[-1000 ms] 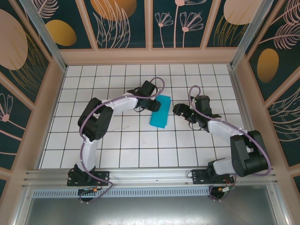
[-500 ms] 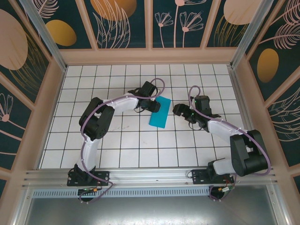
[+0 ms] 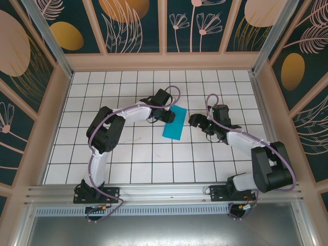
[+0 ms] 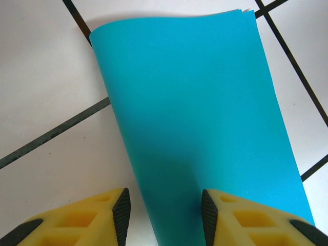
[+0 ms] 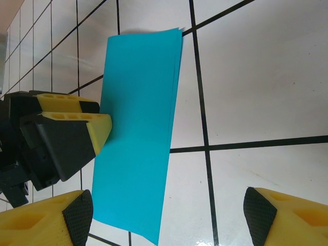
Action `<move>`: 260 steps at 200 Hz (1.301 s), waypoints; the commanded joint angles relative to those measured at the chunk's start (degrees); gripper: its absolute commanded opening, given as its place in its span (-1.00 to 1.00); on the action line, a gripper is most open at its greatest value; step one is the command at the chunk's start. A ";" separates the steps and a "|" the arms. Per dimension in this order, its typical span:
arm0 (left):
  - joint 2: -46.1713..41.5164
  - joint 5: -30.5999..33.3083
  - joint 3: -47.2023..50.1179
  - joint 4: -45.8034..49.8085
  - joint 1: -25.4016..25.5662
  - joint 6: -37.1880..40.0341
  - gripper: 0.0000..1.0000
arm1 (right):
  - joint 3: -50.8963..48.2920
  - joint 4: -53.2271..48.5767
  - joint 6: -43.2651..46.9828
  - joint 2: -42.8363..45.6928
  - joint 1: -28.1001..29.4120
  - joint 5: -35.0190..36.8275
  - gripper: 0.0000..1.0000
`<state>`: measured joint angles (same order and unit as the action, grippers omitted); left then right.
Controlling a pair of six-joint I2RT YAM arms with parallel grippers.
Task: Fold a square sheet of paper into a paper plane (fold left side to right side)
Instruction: First fold in half a square sheet of paper at the center of the table.
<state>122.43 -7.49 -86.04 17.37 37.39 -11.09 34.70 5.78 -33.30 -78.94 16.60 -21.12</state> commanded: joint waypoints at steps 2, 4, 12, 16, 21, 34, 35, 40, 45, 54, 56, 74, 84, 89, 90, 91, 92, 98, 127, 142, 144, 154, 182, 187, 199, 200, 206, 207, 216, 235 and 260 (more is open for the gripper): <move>0.44 -0.83 0.25 1.22 -0.38 1.64 -0.11 | -0.16 0.11 1.04 -0.81 0.36 -0.34 0.61; 0.42 -0.79 0.26 1.19 -0.36 1.68 -0.11 | -0.16 0.11 1.04 -0.79 0.34 -0.39 0.61; 0.44 -0.78 0.24 1.18 -0.38 1.75 -0.11 | -0.11 0.11 1.04 -0.87 0.37 -0.41 0.61; 0.44 -0.80 0.23 1.18 -0.38 1.79 -0.11 | -0.15 0.15 0.96 -0.94 0.37 -0.41 0.61; 0.44 -0.78 0.18 1.10 -0.38 1.86 -0.11 | -0.16 0.19 0.96 -0.95 0.41 -0.41 0.61; 0.53 -0.78 0.26 1.10 -0.38 1.91 -0.11 | -0.16 0.13 0.96 -0.94 0.47 -0.41 0.61; 0.53 -0.78 0.26 1.09 -0.38 1.93 -0.11 | -0.16 0.12 0.96 -0.91 0.46 -0.41 0.61; 0.53 -0.78 0.17 1.09 -0.38 1.95 -0.11 | -0.07 0.13 1.00 -0.91 0.53 -0.43 0.61; 0.62 -0.78 0.10 1.09 -0.37 1.94 -0.11 | -0.07 0.11 1.02 -0.96 0.52 -0.41 0.61; 0.63 -0.86 0.12 1.09 -0.38 1.98 -0.11 | -0.07 0.12 1.04 -0.96 0.48 -0.41 0.61; 0.68 -0.91 0.16 1.09 -0.38 1.96 -0.11 | -0.07 0.11 1.04 -1.02 0.50 -0.41 0.61; 0.79 -0.82 0.03 1.09 -0.38 2.00 -0.11 | -0.07 0.15 1.00 -1.20 0.63 -0.52 0.61; 0.86 -0.78 0.08 1.09 -0.43 2.00 -0.11 | 0.00 0.15 0.97 -1.25 0.70 -0.58 0.61; 0.83 -0.80 0.07 1.09 -0.33 2.03 -0.11 | 0.03 0.22 0.96 -1.31 0.67 -0.54 0.61; 0.86 -0.79 0.03 1.09 -0.36 2.08 -0.11 | -0.02 0.21 0.96 -1.35 0.69 -0.52 0.61; 0.87 -0.78 0.07 1.09 -0.37 2.08 -0.11 | 0.00 0.20 1.00 -1.37 0.66 -0.55 0.61; 0.87 -0.82 0.07 1.09 -0.38 2.12 -0.11 | 0.01 0.24 0.98 -1.34 0.64 -0.52 0.61; 0.97 -0.78 0.08 1.11 -0.38 2.12 -0.11 | 0.02 0.22 0.96 -1.39 0.67 -0.55 0.61; 1.23 -1.02 -0.07 1.00 -0.38 2.28 -0.11 | 0.18 0.29 0.89 -1.45 0.83 -0.56 0.61; 1.40 -1.03 -0.14 1.05 -0.38 2.30 -0.11 | 0.22 0.29 0.91 -1.56 0.93 -0.54 0.61; 1.40 -1.02 -0.15 1.08 -0.36 2.30 -0.11 | 0.29 0.31 0.88 -1.57 0.92 -0.51 0.61; 1.48 -1.04 -0.19 1.09 -0.38 2.39 -0.11 | 0.28 0.28 0.87 -1.66 0.94 -0.52 0.61; 1.58 -1.04 -0.29 1.00 -0.38 2.21 -0.10 | 0.54 0.29 0.85 -1.85 1.13 -0.50 0.61; 1.53 -1.04 -0.31 0.94 -0.38 2.17 -0.10 | 0.55 0.21 0.87 -1.92 1.07 -0.50 0.61; 1.74 -1.19 -0.46 0.92 -0.38 2.04 -0.09 | 0.72 0.21 0.95 -2.01 1.18 -0.50 0.61; 1.75 -1.20 -0.54 0.92 -0.34 1.99 -0.09 | 0.72 0.16 0.95 -2.01 1.17 -0.50 0.61; 1.84 -1.22 -0.62 0.93 -0.38 1.89 -0.09 | 0.79 0.11 0.96 -2.08 1.18 -0.50 0.61; 1.84 -1.22 -0.71 0.88 -0.38 1.88 -0.09 | 0.80 0.11 0.96 -2.09 1.17 -0.50 0.61; 1.97 -1.25 -0.87 0.94 -0.38 1.86 -0.09 | 0.90 0.11 0.96 -2.21 1.27 -0.55 0.61; 2.18 -1.31 -1.06 0.92 -0.38 1.77 -0.08 | 0.96 0.02 1.04 -2.19 1.29 -0.41 0.61; 2.31 -1.39 -1.11 1.00 -0.38 1.78 -0.06 | 1.07 0.06 1.04 -2.27 1.38 -0.41 0.61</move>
<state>123.50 -7.88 -86.04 17.37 37.39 -9.85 34.70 5.78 -33.30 -80.66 17.43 -21.12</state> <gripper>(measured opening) 0.465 0.805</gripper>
